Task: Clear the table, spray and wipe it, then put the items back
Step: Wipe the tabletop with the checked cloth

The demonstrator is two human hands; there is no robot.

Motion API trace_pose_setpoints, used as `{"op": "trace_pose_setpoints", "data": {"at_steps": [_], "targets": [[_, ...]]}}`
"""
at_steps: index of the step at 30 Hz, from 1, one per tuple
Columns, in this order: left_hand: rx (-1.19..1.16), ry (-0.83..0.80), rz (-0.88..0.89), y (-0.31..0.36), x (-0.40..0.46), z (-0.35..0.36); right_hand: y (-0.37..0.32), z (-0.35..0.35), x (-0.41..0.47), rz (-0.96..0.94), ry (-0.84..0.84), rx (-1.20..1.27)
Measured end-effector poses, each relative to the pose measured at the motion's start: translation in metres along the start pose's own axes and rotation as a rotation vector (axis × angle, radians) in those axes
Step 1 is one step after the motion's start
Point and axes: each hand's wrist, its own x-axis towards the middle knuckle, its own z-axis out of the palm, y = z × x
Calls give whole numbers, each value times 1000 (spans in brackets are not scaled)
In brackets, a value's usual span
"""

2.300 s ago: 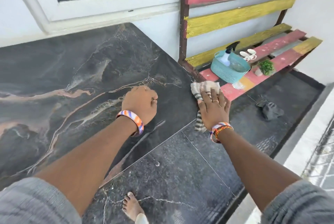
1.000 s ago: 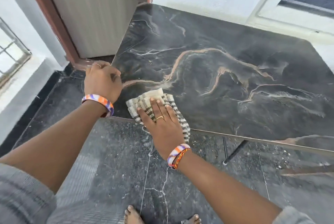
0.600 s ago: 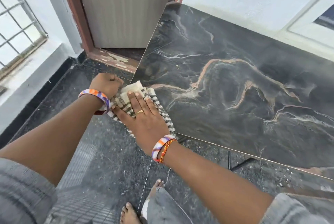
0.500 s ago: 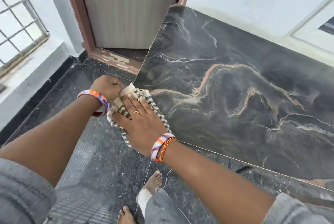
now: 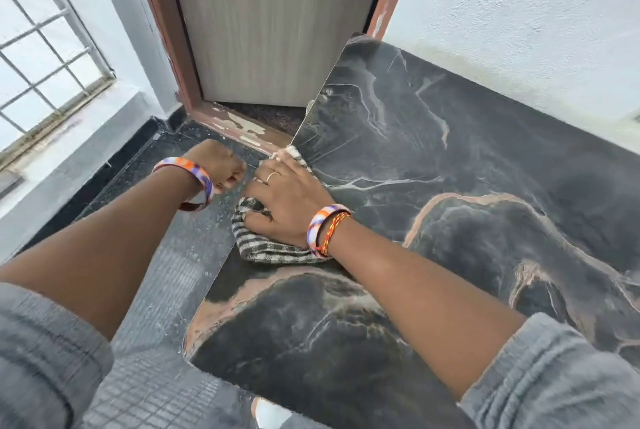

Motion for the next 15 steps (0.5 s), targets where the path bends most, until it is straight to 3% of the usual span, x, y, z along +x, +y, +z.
{"op": "trace_pose_setpoints", "data": {"at_steps": [15], "targets": [[143, 176, 263, 121, 102, 19, 187, -32, 112, 140, 29, -86]]}}
